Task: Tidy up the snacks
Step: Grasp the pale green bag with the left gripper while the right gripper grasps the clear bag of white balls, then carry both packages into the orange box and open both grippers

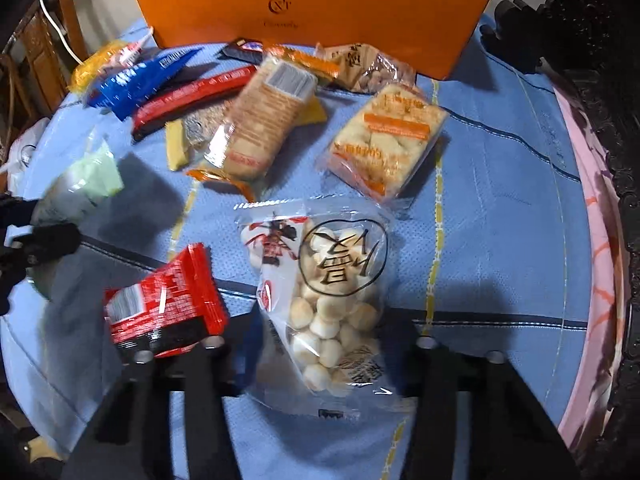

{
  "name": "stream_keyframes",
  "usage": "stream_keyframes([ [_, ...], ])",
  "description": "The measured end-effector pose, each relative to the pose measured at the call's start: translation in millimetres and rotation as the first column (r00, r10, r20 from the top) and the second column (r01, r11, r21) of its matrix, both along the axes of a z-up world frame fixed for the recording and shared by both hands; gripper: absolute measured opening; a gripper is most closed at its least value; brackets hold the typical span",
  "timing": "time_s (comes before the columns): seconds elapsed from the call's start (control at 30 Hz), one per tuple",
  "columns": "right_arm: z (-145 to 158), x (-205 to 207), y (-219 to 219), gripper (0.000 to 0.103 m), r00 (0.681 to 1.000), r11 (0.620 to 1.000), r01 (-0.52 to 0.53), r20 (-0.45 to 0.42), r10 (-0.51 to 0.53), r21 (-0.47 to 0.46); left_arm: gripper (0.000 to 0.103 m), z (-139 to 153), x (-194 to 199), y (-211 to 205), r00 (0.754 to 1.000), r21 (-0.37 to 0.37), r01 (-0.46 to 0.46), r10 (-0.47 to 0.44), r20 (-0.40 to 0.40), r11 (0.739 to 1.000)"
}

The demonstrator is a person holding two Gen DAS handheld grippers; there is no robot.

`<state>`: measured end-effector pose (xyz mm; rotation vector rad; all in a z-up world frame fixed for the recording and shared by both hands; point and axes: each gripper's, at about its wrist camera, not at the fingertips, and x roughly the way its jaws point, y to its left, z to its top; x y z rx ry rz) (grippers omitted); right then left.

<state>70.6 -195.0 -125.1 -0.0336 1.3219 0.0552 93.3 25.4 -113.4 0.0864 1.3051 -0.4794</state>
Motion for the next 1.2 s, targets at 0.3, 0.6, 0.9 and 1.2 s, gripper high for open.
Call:
stream_keyframes([
  [0.3,16,-13,-65,0.036,0.987,0.964,0.161,-0.037,-0.157,0.211,0.054,8,-2,1,1.0,-0.014,-0.003,0.004,0.017,1.0],
  [0.6,71,-12,-70,0.037,0.983,0.952,0.121,0.097,-0.154,0.283,0.054,57,8,-1,0.993,-0.036,0.004,0.0,0.116,0.999],
  [0.9,153,87,-76,0.037,0.938,0.953,0.043,0.318,-0.142,0.3,0.054,145,85,-14,0.953,-0.074,0.006,0.017,0.302,0.997],
  [1.2,157,187,-81,0.037,0.907,0.932,0.092,0.358,-0.224,0.35,0.054,155,191,-53,0.951,-0.083,-0.036,0.06,0.304,0.996],
])
